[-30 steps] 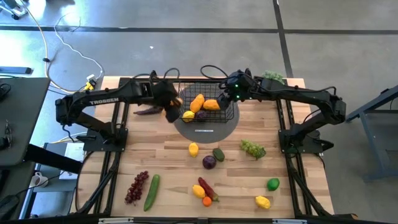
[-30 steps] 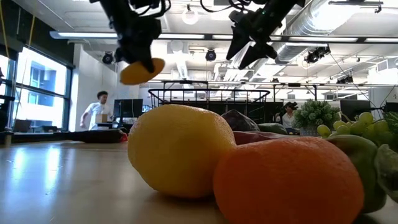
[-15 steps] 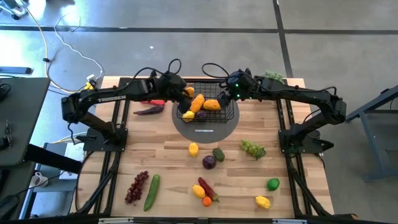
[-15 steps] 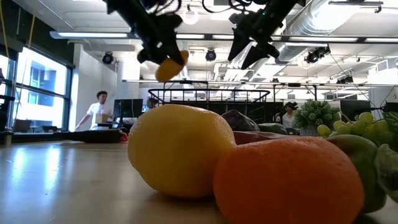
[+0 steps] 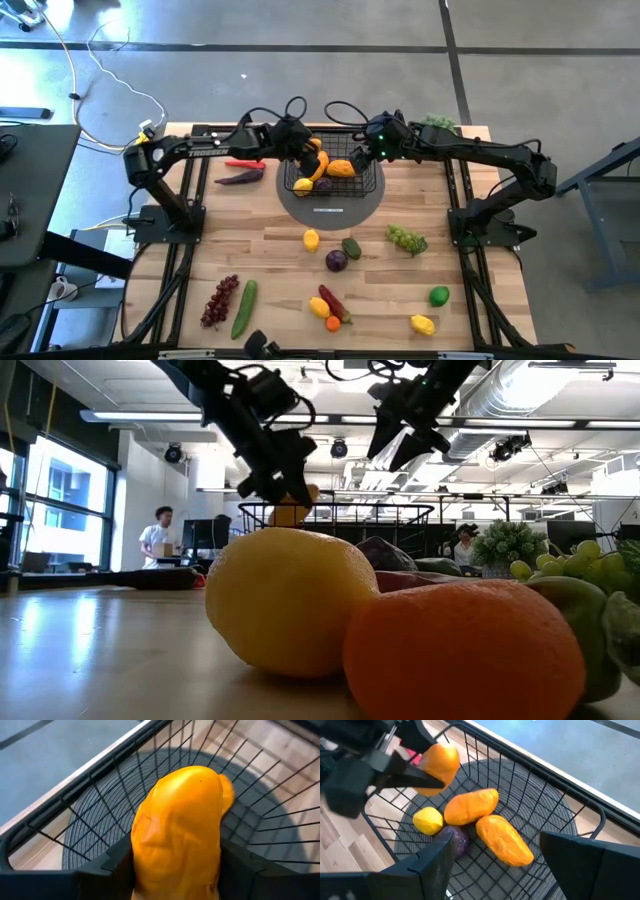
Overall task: Build produce basket
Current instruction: Put the yellow mango into the black wire basket, then put the green lime into the black wire basket
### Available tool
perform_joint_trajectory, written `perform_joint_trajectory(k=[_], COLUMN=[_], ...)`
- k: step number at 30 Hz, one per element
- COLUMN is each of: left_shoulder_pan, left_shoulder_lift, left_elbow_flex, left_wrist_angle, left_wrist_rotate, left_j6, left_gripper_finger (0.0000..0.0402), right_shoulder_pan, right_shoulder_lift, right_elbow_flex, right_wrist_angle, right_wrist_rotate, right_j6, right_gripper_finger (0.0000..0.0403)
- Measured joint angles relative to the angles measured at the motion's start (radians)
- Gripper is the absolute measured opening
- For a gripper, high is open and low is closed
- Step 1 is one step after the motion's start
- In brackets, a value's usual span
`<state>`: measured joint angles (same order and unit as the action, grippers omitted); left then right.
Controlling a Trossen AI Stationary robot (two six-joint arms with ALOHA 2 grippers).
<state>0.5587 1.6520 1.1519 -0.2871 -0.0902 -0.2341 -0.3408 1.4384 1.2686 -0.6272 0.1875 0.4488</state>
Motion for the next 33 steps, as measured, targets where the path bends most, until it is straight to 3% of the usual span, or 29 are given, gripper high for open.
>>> perform_joint_trajectory(k=[15,25,33], left_shoulder_pan=[0.076,0.076,0.074], left_shoulder_lift=[0.029,0.029,0.029], left_elbow_flex=[0.000,0.075,0.238], left_wrist_angle=[-0.001,-0.051,-0.255], left_wrist_rotate=[0.001,0.040,0.053], left_j6=[-0.103,0.000,0.141], left_gripper_finger=[0.0293,0.0298,0.0298], right_shoulder_pan=[0.017,0.083,0.158], right_shoulder_lift=[0.001,0.001,0.001], right_elbow_flex=[0.000,0.000,0.000], right_wrist_angle=[-0.073,-0.136,-0.207], right_wrist_rotate=[-0.044,-0.076,-0.163], right_j6=[0.096,0.198,0.298], right_gripper_finger=[0.0271,0.0271,0.0271])
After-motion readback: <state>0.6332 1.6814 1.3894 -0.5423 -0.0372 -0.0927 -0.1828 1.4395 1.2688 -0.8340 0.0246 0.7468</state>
